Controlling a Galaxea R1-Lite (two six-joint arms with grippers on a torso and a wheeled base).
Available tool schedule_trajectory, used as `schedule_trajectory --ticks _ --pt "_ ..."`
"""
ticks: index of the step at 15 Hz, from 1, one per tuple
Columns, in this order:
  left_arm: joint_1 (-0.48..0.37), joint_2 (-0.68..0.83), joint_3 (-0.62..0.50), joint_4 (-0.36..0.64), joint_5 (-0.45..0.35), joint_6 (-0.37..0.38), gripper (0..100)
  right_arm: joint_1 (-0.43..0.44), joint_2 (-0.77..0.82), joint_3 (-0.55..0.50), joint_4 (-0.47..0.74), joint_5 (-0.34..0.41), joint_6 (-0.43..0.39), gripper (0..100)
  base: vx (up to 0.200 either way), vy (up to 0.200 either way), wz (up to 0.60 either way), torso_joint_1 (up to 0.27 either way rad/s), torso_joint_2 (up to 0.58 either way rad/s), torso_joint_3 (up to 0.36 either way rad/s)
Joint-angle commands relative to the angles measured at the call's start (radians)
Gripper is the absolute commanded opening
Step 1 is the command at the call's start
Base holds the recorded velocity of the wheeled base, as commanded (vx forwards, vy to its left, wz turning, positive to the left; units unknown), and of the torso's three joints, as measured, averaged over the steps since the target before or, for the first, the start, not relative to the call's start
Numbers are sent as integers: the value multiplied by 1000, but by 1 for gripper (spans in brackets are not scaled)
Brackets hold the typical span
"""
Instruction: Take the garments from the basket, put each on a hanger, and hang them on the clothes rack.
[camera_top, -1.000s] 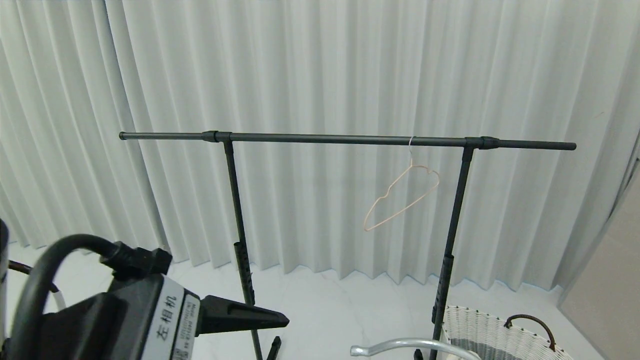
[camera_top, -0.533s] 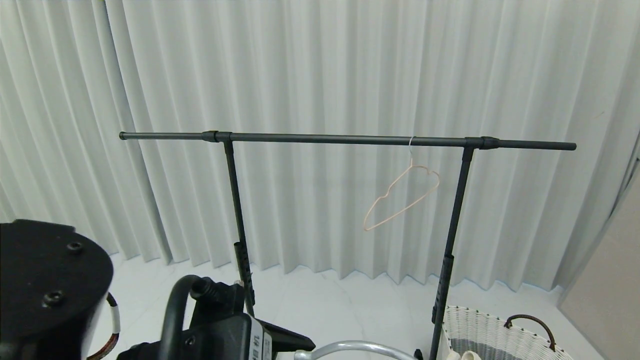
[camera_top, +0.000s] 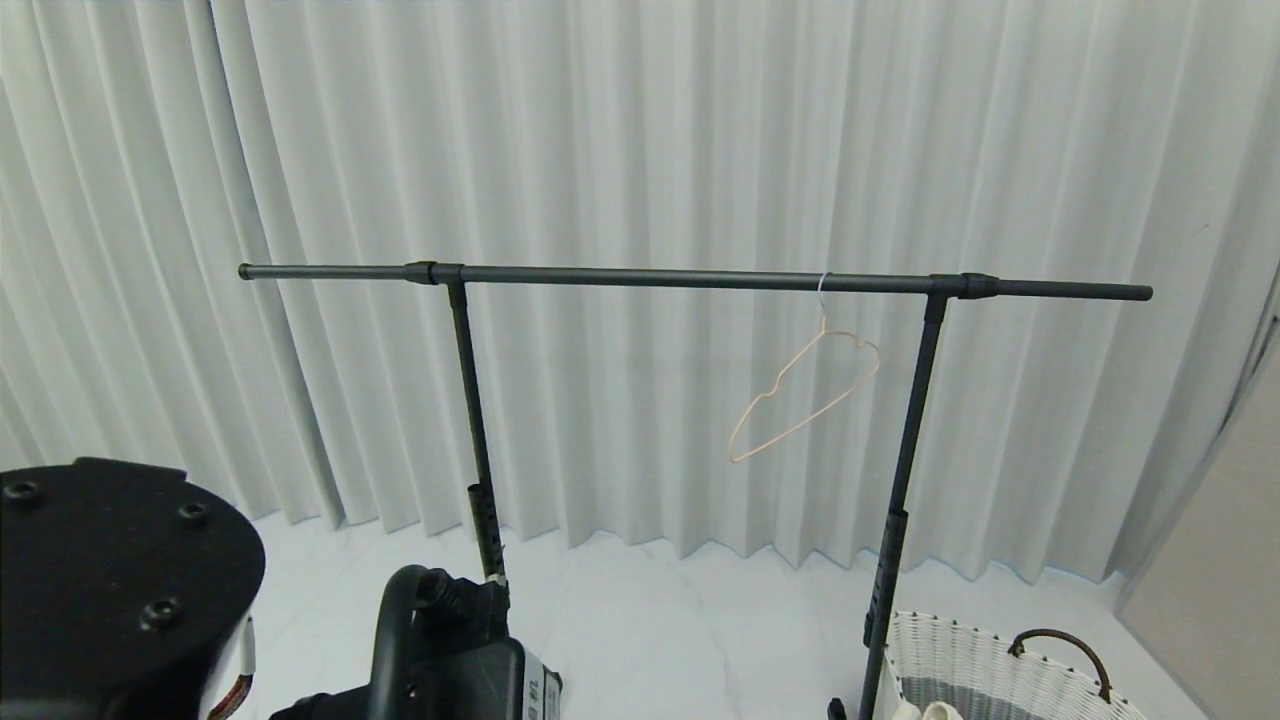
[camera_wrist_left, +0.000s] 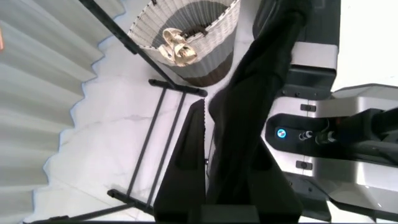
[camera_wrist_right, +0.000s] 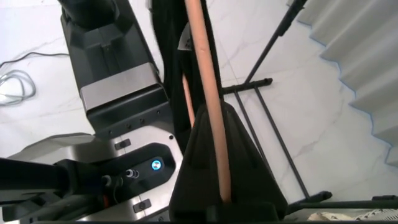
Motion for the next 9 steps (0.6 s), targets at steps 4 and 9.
schedule_trajectory --ticks 4,9 --pt "9 1 7 0 2 -10 0 0 -23 3 2 -4 1 100 0 0 0 0 0 0" --pt "145 -7 51 -17 8 -98 0 -15 -53 12 6 -47 0 100 0 0 0 0 0 0"
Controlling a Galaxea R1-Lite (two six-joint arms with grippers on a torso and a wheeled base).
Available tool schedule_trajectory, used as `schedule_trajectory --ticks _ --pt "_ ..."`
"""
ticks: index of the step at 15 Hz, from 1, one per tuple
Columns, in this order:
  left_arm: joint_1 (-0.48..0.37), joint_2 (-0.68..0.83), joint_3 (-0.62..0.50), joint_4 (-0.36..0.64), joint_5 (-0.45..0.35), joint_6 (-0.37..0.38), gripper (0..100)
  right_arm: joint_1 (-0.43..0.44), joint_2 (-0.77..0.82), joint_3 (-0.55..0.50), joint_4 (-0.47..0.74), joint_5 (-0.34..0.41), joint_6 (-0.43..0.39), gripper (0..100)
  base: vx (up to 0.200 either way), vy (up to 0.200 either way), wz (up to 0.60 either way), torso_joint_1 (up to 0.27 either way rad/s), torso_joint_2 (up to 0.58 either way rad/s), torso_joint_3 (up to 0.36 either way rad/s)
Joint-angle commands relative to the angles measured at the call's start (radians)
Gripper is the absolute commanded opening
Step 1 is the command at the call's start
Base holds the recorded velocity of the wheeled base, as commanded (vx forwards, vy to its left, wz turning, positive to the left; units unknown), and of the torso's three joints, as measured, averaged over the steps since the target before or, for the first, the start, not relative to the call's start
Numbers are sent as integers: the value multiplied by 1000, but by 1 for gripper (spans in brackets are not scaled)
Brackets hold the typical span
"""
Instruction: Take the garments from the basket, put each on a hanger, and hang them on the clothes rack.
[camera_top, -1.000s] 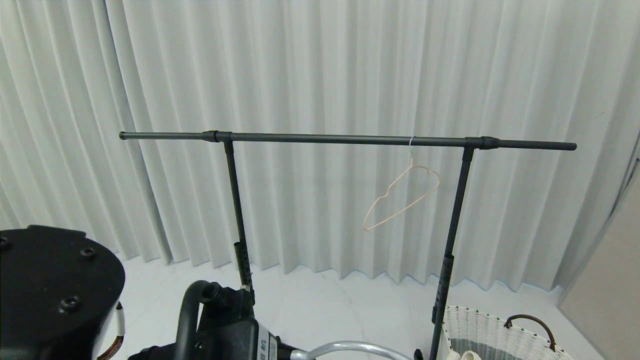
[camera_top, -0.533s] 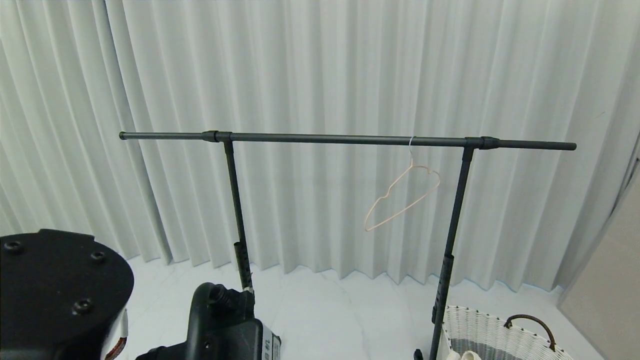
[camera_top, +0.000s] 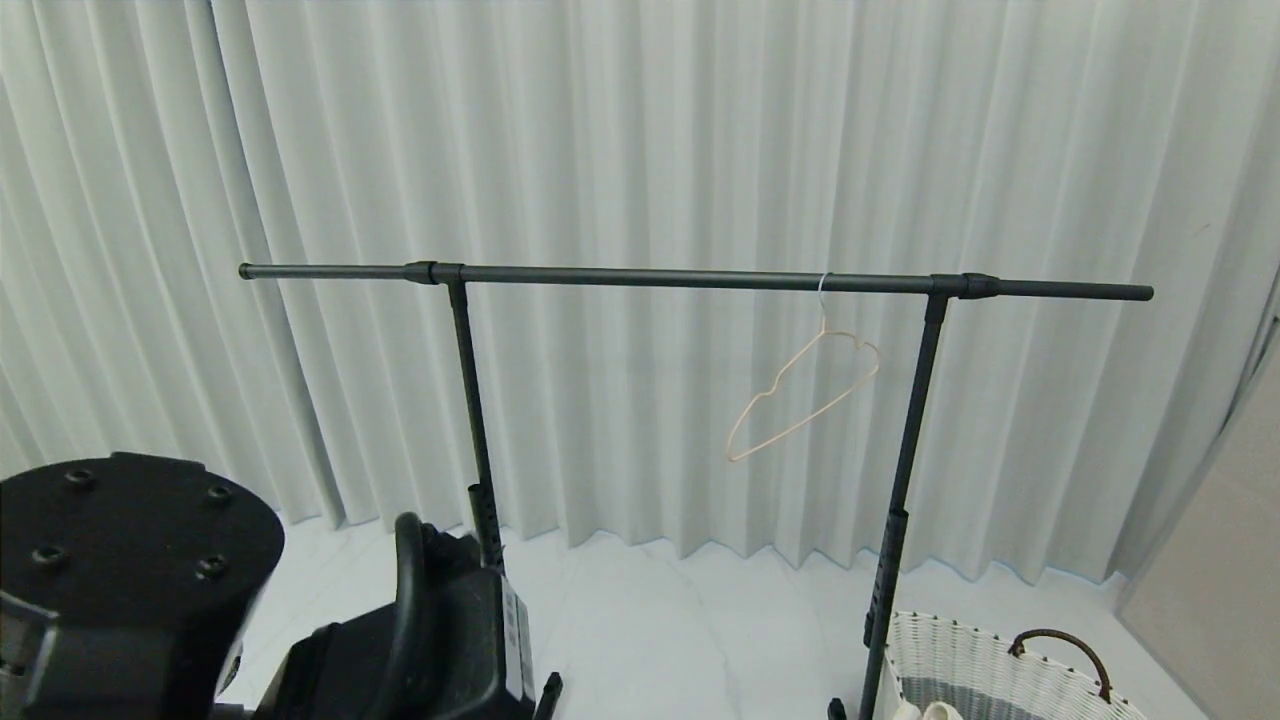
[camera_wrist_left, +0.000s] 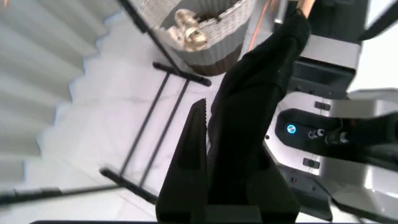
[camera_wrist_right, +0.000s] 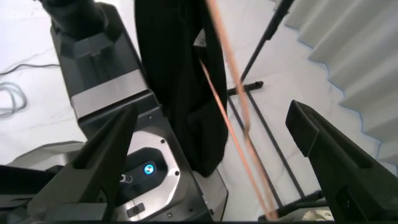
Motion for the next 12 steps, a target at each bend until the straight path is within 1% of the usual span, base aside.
schedule_trajectory --ticks 1,3,4,5,6,7,9,10,11,12 --pt "57 -2 7 -32 9 -50 0 -7 -10 4 1 -4 -1 100 0 0 0 0 0 0" --pt "71 -1 6 -101 101 -150 0 -23 1 7 1 -4 -1 100 0 0 0 0 0 0" --pt "71 -1 7 -137 146 -187 0 -39 11 7 1 -4 -1 100 0 0 0 0 0 0" --pt "71 -1 7 -172 201 -213 0 -66 27 5 -1 -4 0 100 0 0 0 0 0 0" --pt "71 -5 7 -204 245 -217 0 -99 47 -1 -4 -4 2 100 0 0 0 0 0 0" --pt "73 -14 6 -229 254 -219 0 -118 68 -13 -5 -4 17 100 0 0 0 0 0 0" --pt "73 -51 4 -247 254 -217 0 -139 137 -79 -13 -14 121 100 0 0 0 0 0 0" --pt "73 -71 4 -247 254 -217 0 -147 189 -116 -33 -60 181 100 0 0 0 0 0 0" --pt "73 -83 3 -247 254 -217 0 -150 254 -151 -68 -124 237 100 0 0 0 0 0 0" --pt "73 -97 1 -247 253 -217 0 -151 310 -188 -119 -176 293 100 0 0 0 0 0 0"
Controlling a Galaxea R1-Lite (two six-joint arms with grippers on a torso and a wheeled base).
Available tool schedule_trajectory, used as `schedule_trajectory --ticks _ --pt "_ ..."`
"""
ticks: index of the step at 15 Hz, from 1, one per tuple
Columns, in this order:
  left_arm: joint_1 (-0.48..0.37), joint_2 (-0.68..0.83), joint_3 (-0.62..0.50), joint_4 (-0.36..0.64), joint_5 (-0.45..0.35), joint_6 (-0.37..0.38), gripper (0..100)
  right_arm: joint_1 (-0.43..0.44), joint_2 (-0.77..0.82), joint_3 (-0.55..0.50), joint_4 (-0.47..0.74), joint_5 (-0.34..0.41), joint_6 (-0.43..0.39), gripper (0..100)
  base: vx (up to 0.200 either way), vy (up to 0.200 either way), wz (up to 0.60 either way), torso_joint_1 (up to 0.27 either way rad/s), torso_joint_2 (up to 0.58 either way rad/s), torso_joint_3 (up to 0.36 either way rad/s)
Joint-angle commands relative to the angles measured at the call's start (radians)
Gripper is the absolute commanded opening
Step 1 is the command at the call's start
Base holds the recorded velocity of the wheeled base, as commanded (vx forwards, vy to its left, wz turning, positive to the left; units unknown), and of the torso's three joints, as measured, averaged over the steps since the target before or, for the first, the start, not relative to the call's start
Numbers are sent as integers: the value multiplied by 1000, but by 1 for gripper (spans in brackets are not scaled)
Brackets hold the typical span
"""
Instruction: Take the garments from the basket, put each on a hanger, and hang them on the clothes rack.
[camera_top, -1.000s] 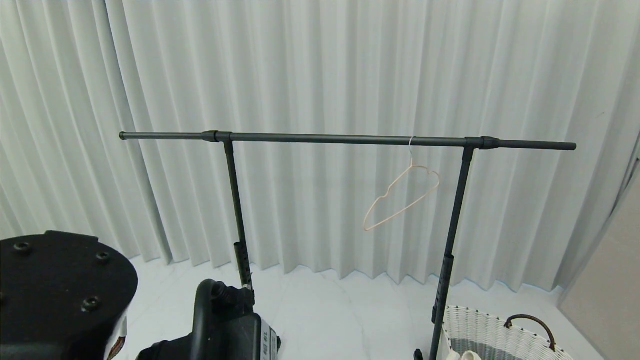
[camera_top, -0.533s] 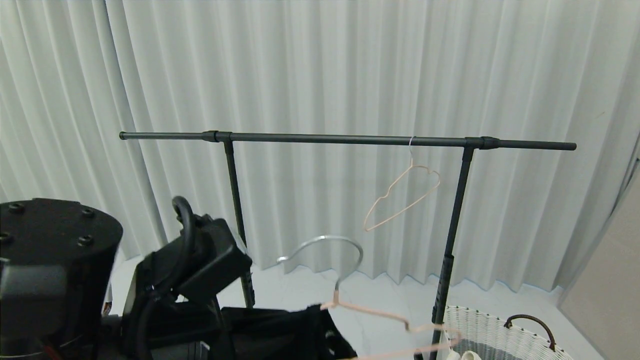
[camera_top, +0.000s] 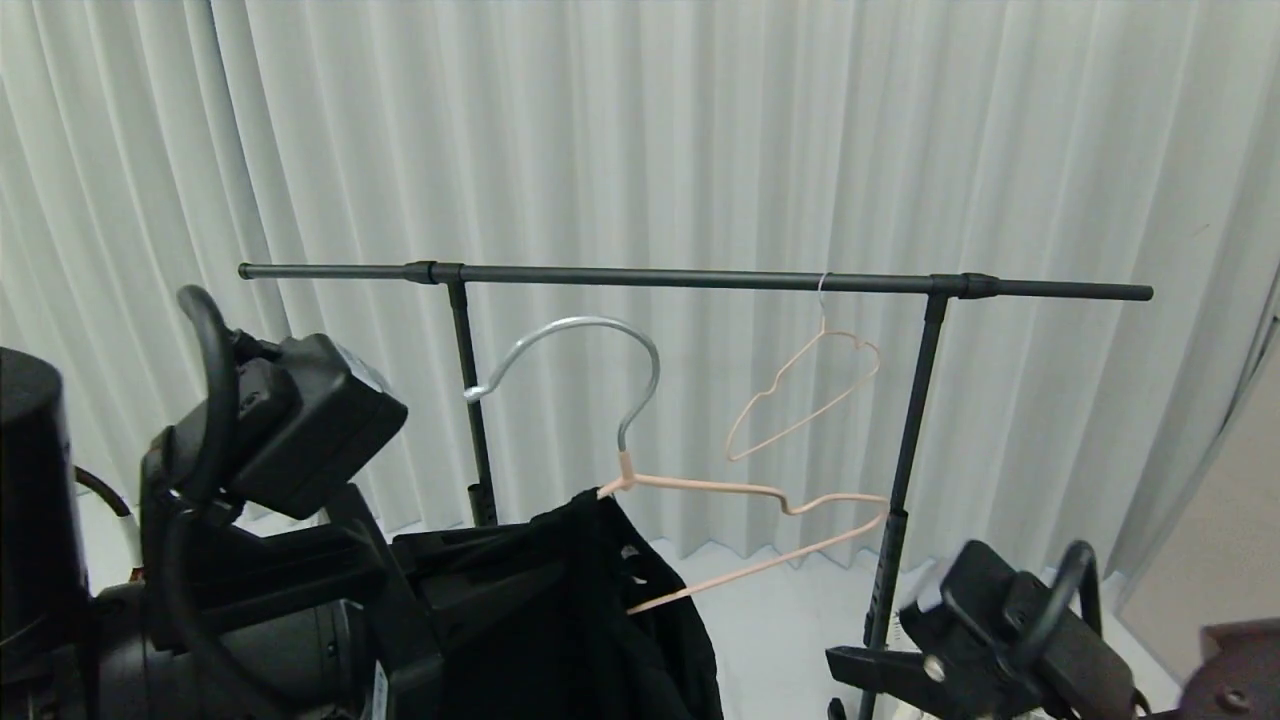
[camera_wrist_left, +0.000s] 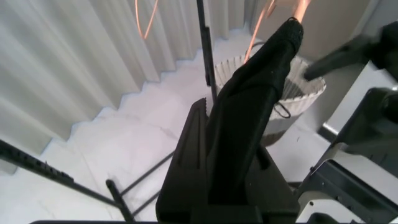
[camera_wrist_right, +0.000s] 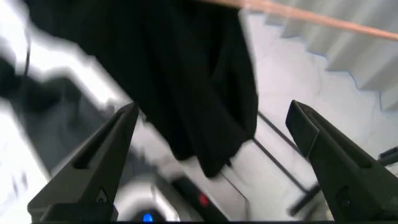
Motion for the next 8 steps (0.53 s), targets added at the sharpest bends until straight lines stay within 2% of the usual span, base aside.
schedule_trajectory --ticks 1,8 --pt "0 -41 -1 -1 -2 3 0 -8 160 -93 -84 -69 89 100 0 0 0 0 0 0" --pt "-5 -52 -37 -1 -4 8 0 -105 238 -191 -93 -62 87 100 0 0 0 0 0 0"
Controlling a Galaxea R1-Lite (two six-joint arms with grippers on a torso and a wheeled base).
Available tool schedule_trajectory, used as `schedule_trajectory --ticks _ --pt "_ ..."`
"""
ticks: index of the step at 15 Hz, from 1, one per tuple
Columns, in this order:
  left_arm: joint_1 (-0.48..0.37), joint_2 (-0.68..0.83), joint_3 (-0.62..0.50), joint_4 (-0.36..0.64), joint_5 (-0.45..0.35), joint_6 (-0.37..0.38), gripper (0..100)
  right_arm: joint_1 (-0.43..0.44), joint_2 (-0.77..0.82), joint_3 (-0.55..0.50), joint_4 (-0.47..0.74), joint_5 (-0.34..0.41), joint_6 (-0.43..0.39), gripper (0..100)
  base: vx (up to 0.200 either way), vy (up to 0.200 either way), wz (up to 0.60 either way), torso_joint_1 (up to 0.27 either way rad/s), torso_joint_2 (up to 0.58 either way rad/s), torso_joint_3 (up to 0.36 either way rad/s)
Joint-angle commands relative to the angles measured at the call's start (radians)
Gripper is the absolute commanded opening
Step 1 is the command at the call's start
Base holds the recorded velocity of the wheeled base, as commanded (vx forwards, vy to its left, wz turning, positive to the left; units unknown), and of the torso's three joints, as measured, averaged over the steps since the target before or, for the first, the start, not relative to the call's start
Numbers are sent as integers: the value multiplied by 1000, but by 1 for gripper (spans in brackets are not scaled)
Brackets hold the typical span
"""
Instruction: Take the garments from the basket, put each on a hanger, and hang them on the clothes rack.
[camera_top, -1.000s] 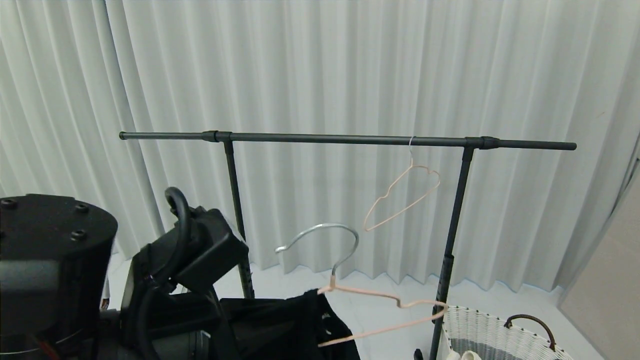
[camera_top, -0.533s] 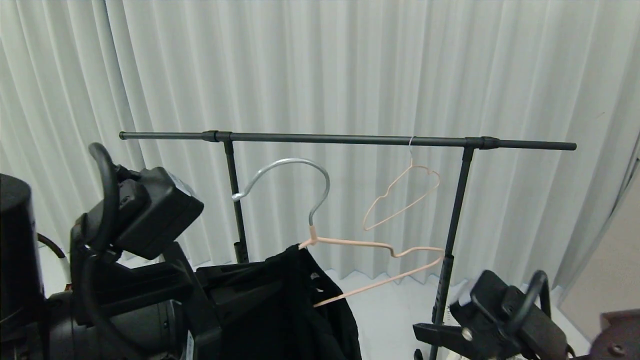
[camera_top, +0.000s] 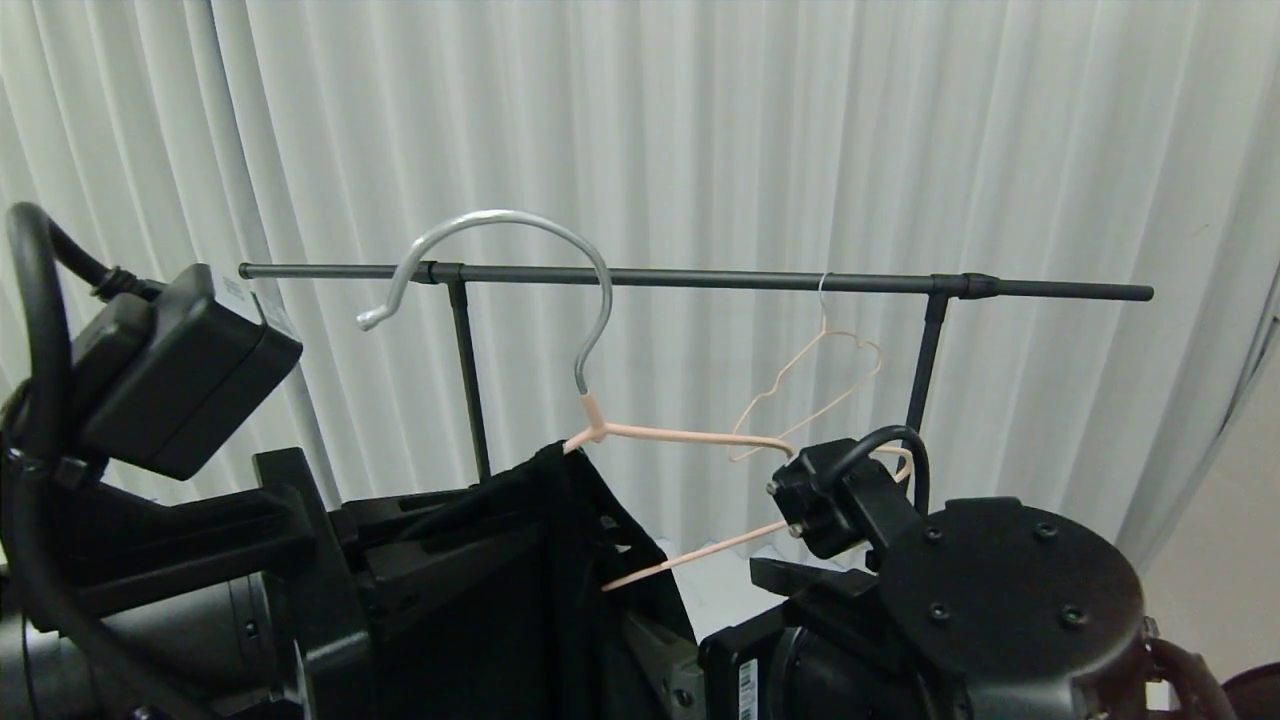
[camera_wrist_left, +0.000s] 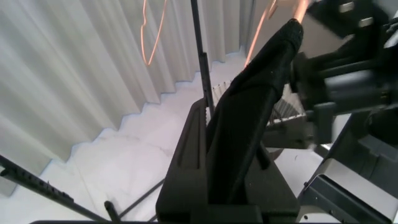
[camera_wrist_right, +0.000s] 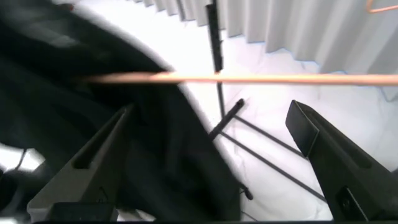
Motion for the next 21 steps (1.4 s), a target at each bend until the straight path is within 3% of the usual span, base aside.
schedule_trajectory --ticks 1,6,9,17,21 --pt "0 0 -4 -1 0 -1 0 -28 18 -4 0 -1 0 100 0 0 0 0 0 0" --pt "1 -3 -14 -1 1 -2 0 -31 13 19 6 -6 -1 100 0 0 0 0 0 0" --pt "1 -17 -21 -1 4 -1 0 -53 -1 66 81 -26 -3 100 0 0 0 0 0 0" --pt "41 -43 37 5 7 11 0 -223 -42 151 123 -100 -108 100 0 0 0 0 0 0" --pt "78 -59 152 6 12 93 0 -313 -142 194 121 -98 -153 100 0 0 0 0 0 0"
